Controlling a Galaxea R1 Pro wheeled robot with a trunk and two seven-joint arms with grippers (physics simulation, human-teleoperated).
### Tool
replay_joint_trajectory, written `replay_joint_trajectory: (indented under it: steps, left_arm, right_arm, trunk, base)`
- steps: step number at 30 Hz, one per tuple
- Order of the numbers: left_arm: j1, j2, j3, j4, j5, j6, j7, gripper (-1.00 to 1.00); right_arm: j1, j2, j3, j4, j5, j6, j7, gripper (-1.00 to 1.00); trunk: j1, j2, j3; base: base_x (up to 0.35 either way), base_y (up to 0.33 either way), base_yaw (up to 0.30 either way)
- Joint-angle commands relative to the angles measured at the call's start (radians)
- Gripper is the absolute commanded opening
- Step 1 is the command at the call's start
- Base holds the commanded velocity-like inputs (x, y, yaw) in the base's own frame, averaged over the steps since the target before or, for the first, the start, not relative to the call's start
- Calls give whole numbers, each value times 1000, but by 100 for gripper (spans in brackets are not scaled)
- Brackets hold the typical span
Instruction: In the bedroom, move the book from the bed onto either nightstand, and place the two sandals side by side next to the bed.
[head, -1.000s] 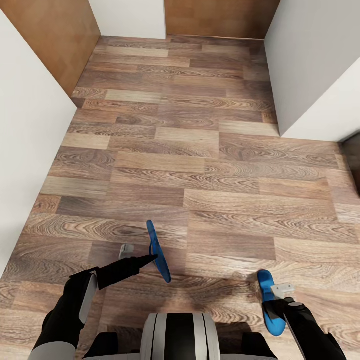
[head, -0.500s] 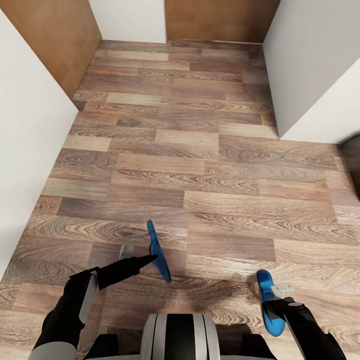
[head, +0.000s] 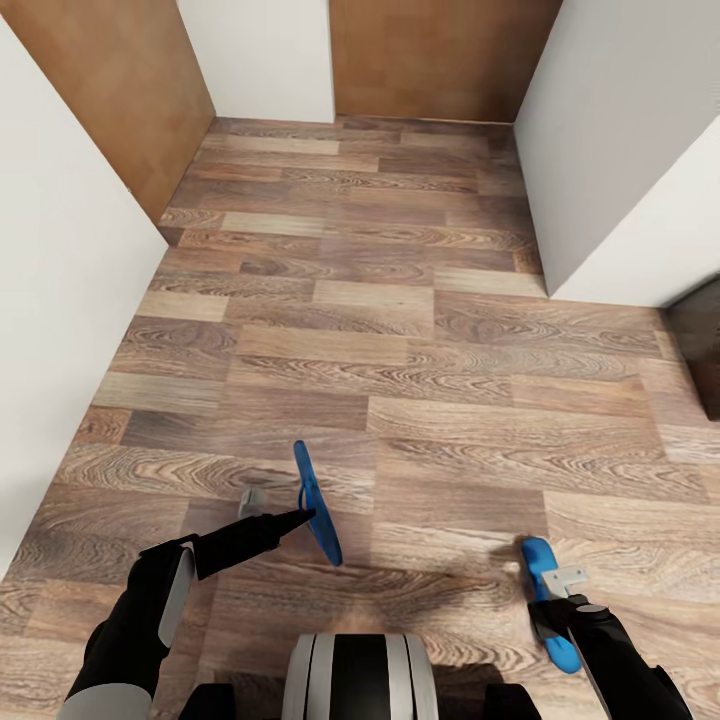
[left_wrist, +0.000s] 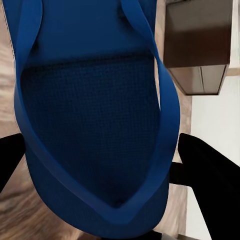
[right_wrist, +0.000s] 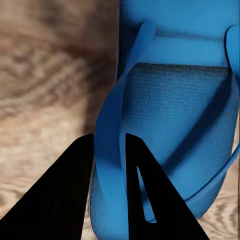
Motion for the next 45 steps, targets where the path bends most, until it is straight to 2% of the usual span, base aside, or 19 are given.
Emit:
replay_joint_trajectory:
  steps: [1,34,39,42,45]
  left_arm:
    - [0,-1,2,0,0,7,-3,-100]
    - [0,-1,3,0,0,7,-3,-100]
    - [0,-1,3,1,-2,7,-3,-100]
    - [0,0,4,4,-3,7,-3,-100]
    - [0,1,5,5,-4,7,-2,-100]
  right_arm:
    - [0,1,-3,-2,8,4,8,-100]
    - [0,1,-2,-4,8,4,8,-100]
    - [0,-4,-4,-43,2,7,17,-100]
    - [0,-8,-6,-89,-14,13,87,-100]
    - [0,-9,-8,-112,-50,22,185,-100]
  trunk:
    - [-1,0,3]
    - [-15,8,131]
    - [-18,9,150]
    - [-19,10,162]
    - [-20,10,174]
  base:
    - [0,0,0]
    - [0,0,0]
    - [0,0,0]
    - [0,0,0]
    - [0,0,0]
